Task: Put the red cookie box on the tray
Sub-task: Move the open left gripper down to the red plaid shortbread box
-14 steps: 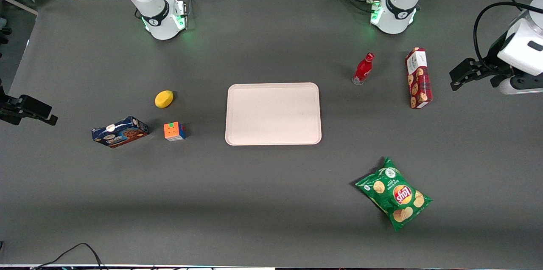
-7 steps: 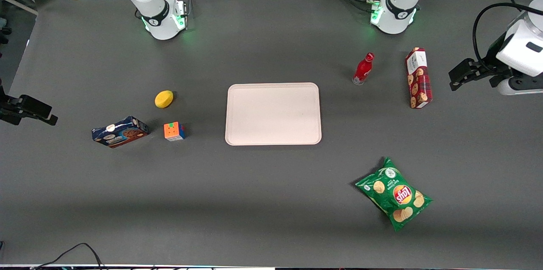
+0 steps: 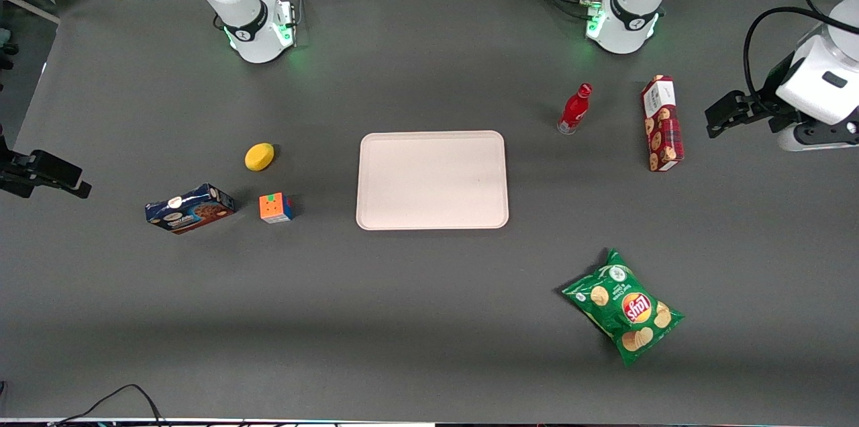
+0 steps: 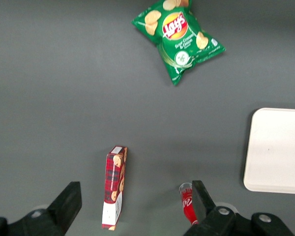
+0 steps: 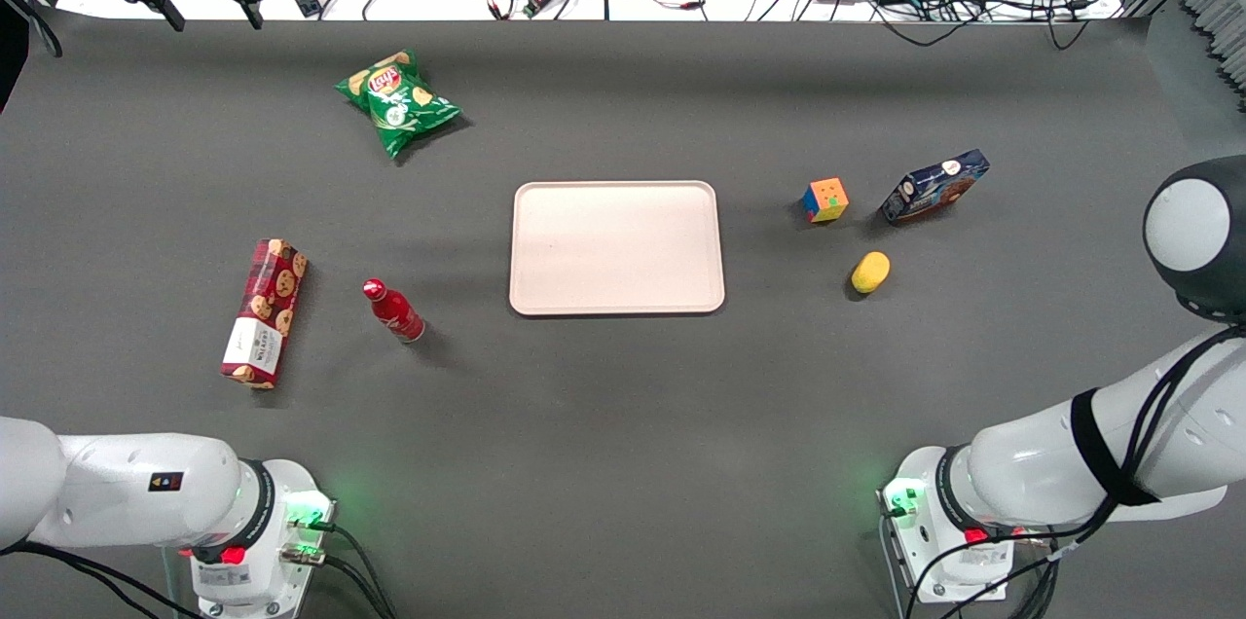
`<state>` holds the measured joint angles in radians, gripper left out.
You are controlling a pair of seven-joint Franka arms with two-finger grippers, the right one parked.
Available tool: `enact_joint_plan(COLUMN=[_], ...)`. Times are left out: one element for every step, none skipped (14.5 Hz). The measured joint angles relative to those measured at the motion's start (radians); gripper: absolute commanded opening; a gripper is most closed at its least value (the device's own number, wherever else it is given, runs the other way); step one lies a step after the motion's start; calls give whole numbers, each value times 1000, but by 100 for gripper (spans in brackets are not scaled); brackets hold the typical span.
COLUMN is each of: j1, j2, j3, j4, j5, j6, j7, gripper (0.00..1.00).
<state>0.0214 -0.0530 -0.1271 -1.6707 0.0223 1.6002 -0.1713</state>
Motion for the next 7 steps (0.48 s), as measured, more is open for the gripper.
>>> enact_joint_plan(j1=[-1, -2, -2, -2, -2, -2, -1], j2=[1, 2, 3, 2, 2, 2, 1], j3=[0, 0, 1, 2, 3, 6, 13], j4=[-5, -10, -22, -34, -53, -76, -103], j5=[0, 0, 1, 2, 3, 3, 4], j6=[-6, -12, -16, -15, -11, 1, 19], j7=[0, 1, 7, 10, 19, 36, 53], gripper=[100, 100, 100, 100, 100, 100, 100])
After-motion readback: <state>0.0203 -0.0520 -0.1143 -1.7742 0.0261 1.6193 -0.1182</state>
